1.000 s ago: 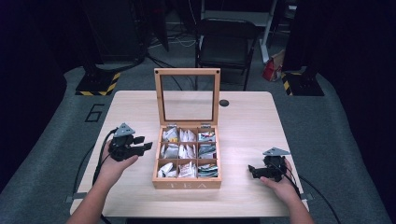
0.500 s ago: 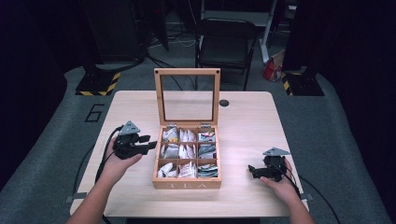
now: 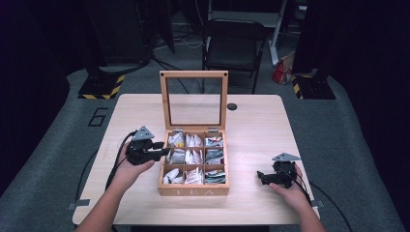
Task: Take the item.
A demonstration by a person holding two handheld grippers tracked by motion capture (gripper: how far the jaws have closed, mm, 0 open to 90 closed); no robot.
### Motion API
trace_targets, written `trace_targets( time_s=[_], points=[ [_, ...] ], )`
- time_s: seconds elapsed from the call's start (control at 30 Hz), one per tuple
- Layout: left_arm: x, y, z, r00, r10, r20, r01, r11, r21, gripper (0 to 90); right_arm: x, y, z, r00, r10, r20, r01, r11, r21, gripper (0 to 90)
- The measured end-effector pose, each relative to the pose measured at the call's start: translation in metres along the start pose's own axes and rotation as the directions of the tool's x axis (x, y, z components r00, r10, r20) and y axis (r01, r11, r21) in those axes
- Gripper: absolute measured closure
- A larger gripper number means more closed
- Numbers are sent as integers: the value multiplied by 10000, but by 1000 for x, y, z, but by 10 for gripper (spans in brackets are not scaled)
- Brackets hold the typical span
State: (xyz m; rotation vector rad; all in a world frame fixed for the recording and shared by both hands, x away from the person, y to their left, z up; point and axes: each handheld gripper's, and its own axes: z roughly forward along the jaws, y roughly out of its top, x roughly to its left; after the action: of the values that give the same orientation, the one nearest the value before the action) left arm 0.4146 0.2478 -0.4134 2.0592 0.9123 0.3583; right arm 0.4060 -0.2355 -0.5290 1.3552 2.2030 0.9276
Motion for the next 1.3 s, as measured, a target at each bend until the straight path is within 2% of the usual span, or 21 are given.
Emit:
trace_targets(
  time_s=[0.17, 0.2, 0.37, 0.53, 0.67, 0.83, 1.3],
  points=[
    [-5, 1, 8, 9992, 70, 381, -74, 9999, 103, 616, 0, 0, 0, 10000, 2, -1, -2, 10000, 5, 0],
    [-5, 2, 8, 9992, 161, 372, -166, 9998, 125, 618, 0, 0, 0, 10000, 0, 0, 0, 10000, -6, 0],
    [-7, 2, 12, 9984, 82, 565, -86, 9999, 67, 639, 0, 0, 0, 10000, 5, 9, -5, 10000, -23, 0],
    [-7, -1, 19, 9989, 25, 458, -32, 9999, 148, 638, 0, 0, 0, 10000, 0, -2, 0, 10000, -7, 0],
    [-6, -2, 23, 9986, 83, 521, -94, 9997, 220, 636, 0, 0, 0, 10000, 3, 0, -3, 10000, 0, 0],
    [-6, -4, 28, 9980, -64, 634, 49, 9997, 244, 632, 0, 0, 0, 10000, -1, 1, 1, 10000, 2, 0],
    [-9, -4, 36, 9961, 96, 877, -128, 9993, 363, 641, 0, 0, 0, 10000, -3, -2, 3, 10000, -1, 0]
  ],
)
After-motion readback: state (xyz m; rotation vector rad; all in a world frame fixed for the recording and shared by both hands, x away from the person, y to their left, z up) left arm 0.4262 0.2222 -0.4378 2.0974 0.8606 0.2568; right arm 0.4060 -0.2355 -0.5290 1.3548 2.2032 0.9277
